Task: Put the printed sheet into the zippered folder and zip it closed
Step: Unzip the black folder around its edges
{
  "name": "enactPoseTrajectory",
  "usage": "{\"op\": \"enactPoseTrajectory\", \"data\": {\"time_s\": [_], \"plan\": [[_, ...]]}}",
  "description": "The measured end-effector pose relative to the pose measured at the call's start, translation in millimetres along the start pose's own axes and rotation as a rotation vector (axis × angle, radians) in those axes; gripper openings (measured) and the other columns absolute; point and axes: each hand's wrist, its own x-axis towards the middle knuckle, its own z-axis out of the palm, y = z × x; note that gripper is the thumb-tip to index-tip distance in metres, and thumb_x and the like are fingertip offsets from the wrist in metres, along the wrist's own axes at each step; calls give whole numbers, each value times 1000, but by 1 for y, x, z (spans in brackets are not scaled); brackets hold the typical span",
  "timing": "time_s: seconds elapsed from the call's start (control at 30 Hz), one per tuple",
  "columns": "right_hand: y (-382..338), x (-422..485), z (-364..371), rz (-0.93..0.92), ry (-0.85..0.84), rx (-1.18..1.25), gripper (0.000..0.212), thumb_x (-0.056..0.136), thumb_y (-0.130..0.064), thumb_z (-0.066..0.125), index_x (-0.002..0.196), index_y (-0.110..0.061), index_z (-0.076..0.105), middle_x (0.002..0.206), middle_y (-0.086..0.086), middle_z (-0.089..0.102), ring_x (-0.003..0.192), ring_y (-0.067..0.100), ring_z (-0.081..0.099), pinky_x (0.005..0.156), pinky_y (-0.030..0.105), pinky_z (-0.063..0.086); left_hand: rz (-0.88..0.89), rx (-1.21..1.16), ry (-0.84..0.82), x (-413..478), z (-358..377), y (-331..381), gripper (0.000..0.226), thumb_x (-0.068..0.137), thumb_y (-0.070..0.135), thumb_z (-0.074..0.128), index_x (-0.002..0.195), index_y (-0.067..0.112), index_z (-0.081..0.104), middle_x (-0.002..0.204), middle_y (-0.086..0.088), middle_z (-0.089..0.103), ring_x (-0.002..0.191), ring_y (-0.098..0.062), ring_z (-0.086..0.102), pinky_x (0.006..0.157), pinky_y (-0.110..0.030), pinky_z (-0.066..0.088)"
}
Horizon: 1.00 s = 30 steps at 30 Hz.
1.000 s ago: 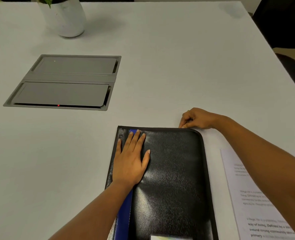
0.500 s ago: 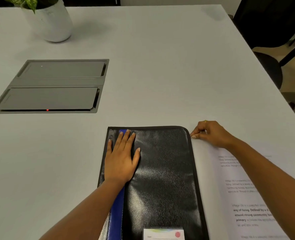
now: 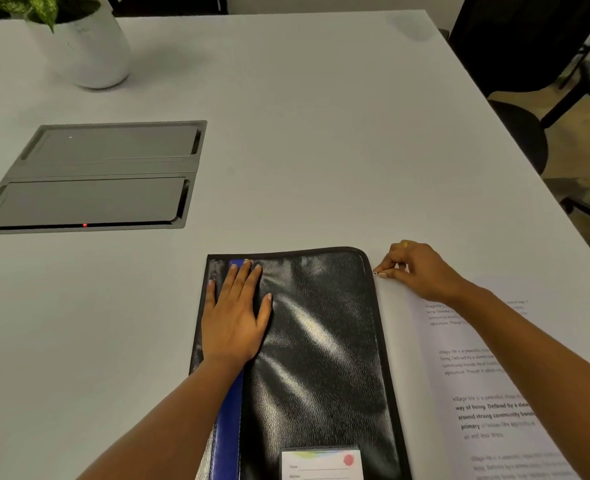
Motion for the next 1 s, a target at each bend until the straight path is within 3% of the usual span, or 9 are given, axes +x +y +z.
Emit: {"op": "enactPoseTrajectory", "data": {"time_s": [0.17, 0.37, 0.5, 0.6, 0.7, 0.83, 1.0], "plan": [[6, -1, 8, 34, -7, -6, 11, 82, -13, 65, 91, -14, 72, 78, -6, 59, 78, 13, 49, 72, 27, 38, 6, 4, 4, 0, 0, 1, 55, 95, 48, 27, 146, 31, 18, 156, 8, 15, 145, -9, 6, 117, -36, -1], [5, -5, 34, 89, -69, -175, 16, 95, -23, 41, 104, -14, 52, 92, -6, 46, 84, 13, 44, 72, 28, 35, 19, 28, -14, 0, 0, 3, 54, 97, 44, 27, 147, 28, 17, 157, 5, 13, 146, -13, 5, 117, -40, 1], [-1, -2, 31, 113, -187, -262, 16, 98, -24, 33, 85, -18, 40, 88, -2, 44, 79, 16, 43, 67, 28, 32, -6, 54, 16, -4, -2, 12, 51, 98, 40, 28, 146, 22, 23, 157, 1, 15, 146, -17, 8, 117, -42, 2], [-3, 0, 27, 87, -258, -374, 21, 99, -25, 29, 90, -14, 46, 83, 0, 47, 75, 17, 44, 66, 29, 33, -3, -9, 29, -18, 0, 31, 52, 97, 42, 32, 144, 21, 28, 157, 0, 16, 146, -17, 9, 117, -43, 1], [-2, -1, 23, 45, -228, -475, 32, 99, -28, 28, 73, -17, 44, 71, 2, 53, 67, 18, 47, 65, 29, 35, 18, -16, -18, -33, 8, 41, 59, 94, 52, 27, 147, 29, 15, 158, 5, 7, 146, -12, -1, 115, -41, -9], [0, -6, 16, -4, -219, -485, 45, 99, -34, 30, 54, -28, 27, 55, -9, 36, 62, 17, 46, 64, 28, 35, -21, -28, -15, -36, 13, 39, 59, 93, 54, 26, 147, 34, 11, 158, 9, 5, 145, -10, -2, 116, -42, -7], [0, -5, 7, -60, -264, -445, 32, 99, -30, 32, 76, -15, 48, 64, 0, 45, 68, 19, 48, 65, 29, 34, -58, -23, 4, -34, 16, 40, 58, 93, 55, 22, 146, 35, 12, 157, 12, 7, 145, -7, 1, 118, -41, -3]]}}
